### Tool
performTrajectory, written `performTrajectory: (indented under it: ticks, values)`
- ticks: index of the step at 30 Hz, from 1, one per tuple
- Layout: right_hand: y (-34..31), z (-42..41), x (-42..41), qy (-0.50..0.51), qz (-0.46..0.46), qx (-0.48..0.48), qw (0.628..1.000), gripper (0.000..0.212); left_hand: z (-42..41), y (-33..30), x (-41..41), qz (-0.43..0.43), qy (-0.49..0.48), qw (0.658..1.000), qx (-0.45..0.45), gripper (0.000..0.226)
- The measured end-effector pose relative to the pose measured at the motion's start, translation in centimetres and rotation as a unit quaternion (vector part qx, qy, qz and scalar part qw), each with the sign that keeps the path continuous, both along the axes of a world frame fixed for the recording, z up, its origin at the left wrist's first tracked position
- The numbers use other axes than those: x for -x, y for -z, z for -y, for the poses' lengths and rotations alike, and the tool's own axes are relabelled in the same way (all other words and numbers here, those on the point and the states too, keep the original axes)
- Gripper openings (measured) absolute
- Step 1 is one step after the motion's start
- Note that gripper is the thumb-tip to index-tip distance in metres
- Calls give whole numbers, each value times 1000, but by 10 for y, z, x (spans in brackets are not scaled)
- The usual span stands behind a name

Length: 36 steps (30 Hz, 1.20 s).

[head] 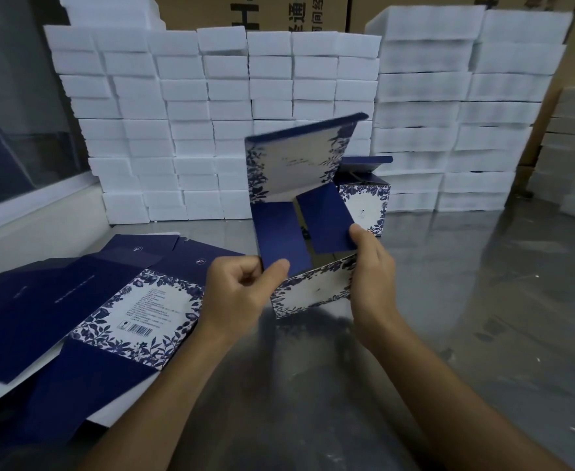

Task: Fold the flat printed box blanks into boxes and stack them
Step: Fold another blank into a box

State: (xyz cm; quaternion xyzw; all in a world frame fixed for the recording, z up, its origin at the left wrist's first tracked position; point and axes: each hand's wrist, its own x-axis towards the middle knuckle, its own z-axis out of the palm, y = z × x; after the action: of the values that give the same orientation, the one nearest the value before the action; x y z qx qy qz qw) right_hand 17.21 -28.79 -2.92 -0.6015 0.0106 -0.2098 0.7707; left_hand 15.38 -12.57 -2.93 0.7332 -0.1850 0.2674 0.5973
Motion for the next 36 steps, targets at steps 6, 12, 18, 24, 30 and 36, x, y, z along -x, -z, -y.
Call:
performTrajectory:
  ticks: [6, 12, 18, 24, 30, 36]
  values:
    - [0, 2, 1, 25, 8, 25, 999, 44, 2, 2, -3, -49, -17, 999, 15, 49]
    - [2, 5, 2, 21, 55, 56, 997, 25, -1, 5, -10, -86, -53, 993, 54, 61]
    - [0, 1, 4, 1, 88, 90, 992, 36, -8, 8, -17, -115, -61, 982, 137, 58]
    - [-1, 3, 6, -9, 92, 107, 990, 42, -13, 10, -23, -130, -85, 983, 102, 57]
    - [-3, 4, 8, -28, 108, 135, 985, 41, -15, 5, -19, -171, -65, 961, 207, 53]
    - [-6, 5, 9, -53, 135, 143, 979, 49, -21, 5, -19, -144, -86, 956, 241, 23]
